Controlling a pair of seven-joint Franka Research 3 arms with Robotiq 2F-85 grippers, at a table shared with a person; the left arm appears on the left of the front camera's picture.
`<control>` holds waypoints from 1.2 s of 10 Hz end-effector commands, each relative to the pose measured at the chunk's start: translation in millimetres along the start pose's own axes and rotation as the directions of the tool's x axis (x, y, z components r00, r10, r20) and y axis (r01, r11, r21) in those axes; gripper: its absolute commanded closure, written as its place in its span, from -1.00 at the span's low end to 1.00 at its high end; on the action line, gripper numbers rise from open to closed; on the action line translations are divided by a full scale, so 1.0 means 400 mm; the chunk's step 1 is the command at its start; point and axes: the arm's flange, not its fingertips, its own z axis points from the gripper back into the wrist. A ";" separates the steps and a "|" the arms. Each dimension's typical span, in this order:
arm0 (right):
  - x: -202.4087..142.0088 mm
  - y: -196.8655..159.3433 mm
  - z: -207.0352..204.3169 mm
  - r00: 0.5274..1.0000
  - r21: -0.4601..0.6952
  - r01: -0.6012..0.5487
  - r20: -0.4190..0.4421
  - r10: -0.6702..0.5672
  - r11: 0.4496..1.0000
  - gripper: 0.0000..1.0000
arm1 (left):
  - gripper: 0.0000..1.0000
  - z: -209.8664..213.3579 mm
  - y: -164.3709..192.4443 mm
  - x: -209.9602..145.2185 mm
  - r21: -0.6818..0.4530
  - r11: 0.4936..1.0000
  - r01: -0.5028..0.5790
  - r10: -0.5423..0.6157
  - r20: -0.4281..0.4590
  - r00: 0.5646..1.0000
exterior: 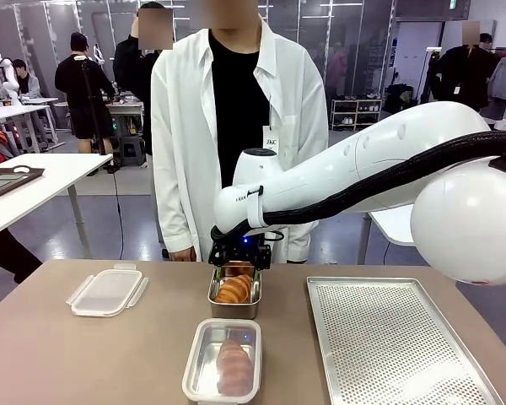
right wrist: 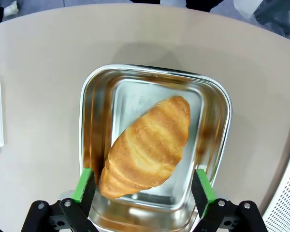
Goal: Place the bread into the airtight container.
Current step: Pick up a Butter Roll and place it into an empty Airtight Container.
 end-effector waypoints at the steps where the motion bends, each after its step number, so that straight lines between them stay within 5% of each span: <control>1: 0.002 0.001 0.001 1.000 0.005 0.001 0.010 -0.001 1.000 -1.00 | -1.00 0.003 0.000 0.000 -0.008 1.000 0.018 -0.018 -0.001 1.000; 8: 0.000 0.000 0.000 1.000 0.000 0.000 0.000 0.000 1.000 -1.00 | -1.00 0.003 0.000 0.000 -0.008 1.000 0.018 -0.018 -0.001 1.000; 9: 0.000 -0.017 0.051 0.997 -0.090 -0.048 0.052 0.052 0.995 -1.00 | -1.00 0.003 0.000 0.000 -0.008 1.000 0.018 -0.018 -0.001 1.000; 12: -0.090 -0.116 0.282 0.973 -0.009 -0.227 0.050 0.227 0.974 -1.00 | -1.00 0.003 0.000 0.000 -0.008 1.000 0.018 -0.018 -0.001 1.000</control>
